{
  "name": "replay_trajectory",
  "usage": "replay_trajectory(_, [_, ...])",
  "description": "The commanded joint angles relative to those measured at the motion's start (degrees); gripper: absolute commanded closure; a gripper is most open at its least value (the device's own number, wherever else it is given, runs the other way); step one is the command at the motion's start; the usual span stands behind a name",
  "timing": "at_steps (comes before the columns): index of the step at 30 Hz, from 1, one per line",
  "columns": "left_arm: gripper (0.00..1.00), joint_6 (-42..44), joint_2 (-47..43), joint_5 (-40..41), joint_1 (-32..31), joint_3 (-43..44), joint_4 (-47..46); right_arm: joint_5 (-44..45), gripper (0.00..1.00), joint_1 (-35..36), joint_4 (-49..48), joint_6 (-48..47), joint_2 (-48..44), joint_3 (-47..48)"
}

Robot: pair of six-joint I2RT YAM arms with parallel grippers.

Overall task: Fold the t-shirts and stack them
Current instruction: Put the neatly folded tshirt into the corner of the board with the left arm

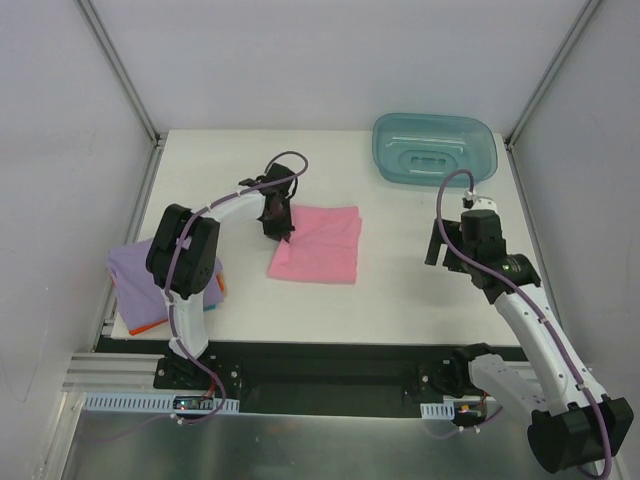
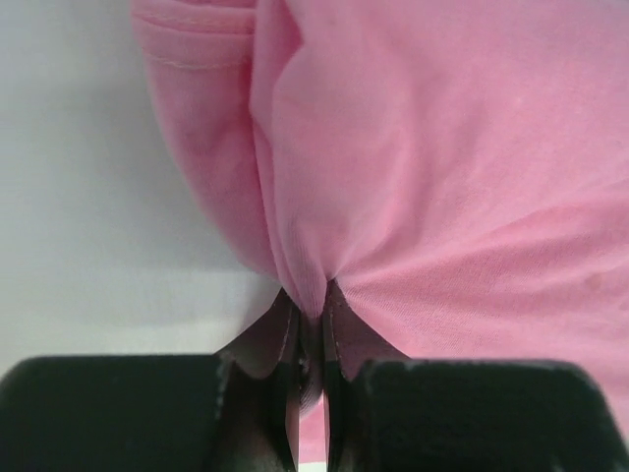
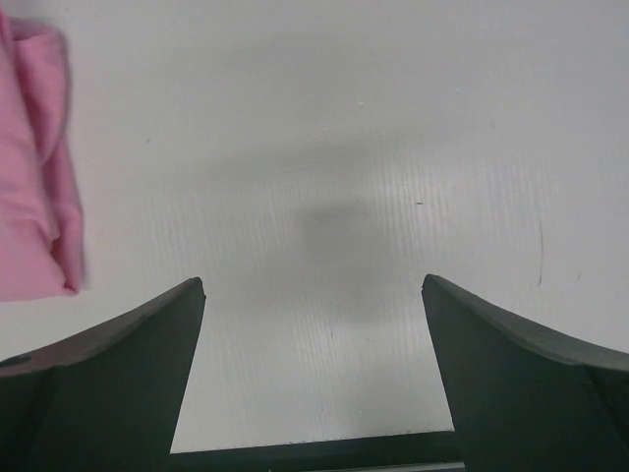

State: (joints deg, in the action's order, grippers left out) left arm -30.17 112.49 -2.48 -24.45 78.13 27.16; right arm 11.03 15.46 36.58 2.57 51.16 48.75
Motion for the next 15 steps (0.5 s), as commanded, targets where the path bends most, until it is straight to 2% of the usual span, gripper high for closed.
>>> replay_trajectory(1, [1.0, 7.48, -7.27, 15.57, 0.45, -3.5, 8.17, 6.02, 0.03, 0.0, -0.1, -0.2, -0.18, -1.73])
replay_trajectory(4, [1.0, 10.39, -11.49, 19.6, 0.45, -5.08, 10.63, 5.5, 0.03, 0.0, -0.02, 0.33, 0.26, -1.82])
replay_trajectory(9, [1.0, 9.17, -17.21, 26.65, 0.19, -6.15, 17.83, 5.06, 0.03, 0.0, -0.01, 0.95, -0.09, -2.43])
replay_trajectory(13, [1.0, 7.86, -20.55, 26.65, -0.07, -2.82, 21.96, 3.74, 0.03, 0.0, 0.16, 0.77, -0.35, -2.7])
replay_trajectory(15, [1.0, 6.01, -20.47, 31.38, -0.16, 0.25, 30.18, 4.44, 0.03, -0.08, 0.25, 0.86, -0.88, -2.87])
